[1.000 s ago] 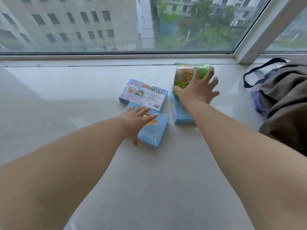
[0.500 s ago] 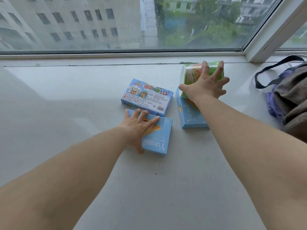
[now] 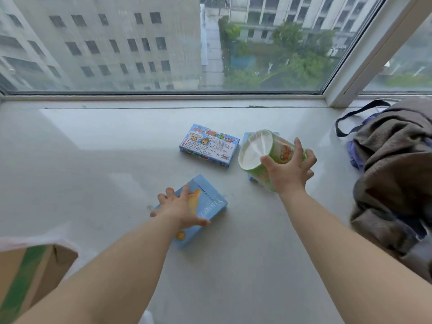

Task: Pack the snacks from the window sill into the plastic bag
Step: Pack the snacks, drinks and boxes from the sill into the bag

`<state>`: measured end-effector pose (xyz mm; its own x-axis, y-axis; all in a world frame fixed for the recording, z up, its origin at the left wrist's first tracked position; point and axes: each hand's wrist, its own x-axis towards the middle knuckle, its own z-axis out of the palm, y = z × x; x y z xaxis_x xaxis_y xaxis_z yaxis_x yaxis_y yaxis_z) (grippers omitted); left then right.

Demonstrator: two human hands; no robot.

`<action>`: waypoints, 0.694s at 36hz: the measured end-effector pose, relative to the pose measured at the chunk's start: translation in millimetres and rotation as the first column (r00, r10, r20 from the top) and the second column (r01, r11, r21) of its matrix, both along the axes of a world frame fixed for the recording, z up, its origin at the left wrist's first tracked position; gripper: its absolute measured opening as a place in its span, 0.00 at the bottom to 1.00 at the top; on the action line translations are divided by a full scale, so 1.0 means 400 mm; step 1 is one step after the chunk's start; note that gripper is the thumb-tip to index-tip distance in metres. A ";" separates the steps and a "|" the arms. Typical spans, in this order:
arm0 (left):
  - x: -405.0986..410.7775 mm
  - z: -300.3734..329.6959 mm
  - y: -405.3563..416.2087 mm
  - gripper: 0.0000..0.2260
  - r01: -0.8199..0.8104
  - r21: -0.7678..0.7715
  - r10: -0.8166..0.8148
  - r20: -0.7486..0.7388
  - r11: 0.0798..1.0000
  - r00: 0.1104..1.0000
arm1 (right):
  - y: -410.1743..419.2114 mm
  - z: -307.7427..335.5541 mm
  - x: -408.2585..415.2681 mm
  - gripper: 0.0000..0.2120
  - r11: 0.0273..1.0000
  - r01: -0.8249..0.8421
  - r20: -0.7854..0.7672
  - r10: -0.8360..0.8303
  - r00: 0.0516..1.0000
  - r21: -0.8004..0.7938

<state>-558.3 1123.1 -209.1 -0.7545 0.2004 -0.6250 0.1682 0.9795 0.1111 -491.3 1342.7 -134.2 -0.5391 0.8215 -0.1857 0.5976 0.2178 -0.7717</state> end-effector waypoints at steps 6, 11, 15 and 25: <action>0.019 -0.024 -0.019 0.55 -0.105 0.011 0.104 0.049 0.994 0.993 | -0.105 -0.029 0.098 0.49 0.991 -0.126 -0.066 0.128 0.990 0.040; -0.010 -0.017 -0.042 0.36 -0.141 0.050 0.138 0.054 0.989 0.989 | -0.166 -0.099 0.170 0.46 0.976 -0.207 0.079 0.201 0.976 0.073; -0.023 -0.039 -0.043 0.29 -0.239 0.102 0.232 0.076 0.966 0.970 | -0.193 -0.123 0.167 0.45 0.982 -0.174 0.147 0.162 0.976 0.069; 0.045 -0.084 0.006 0.41 -0.760 0.319 0.577 0.505 0.566 0.641 | -0.176 -0.108 0.175 0.45 0.984 -0.132 0.054 0.139 0.989 -0.118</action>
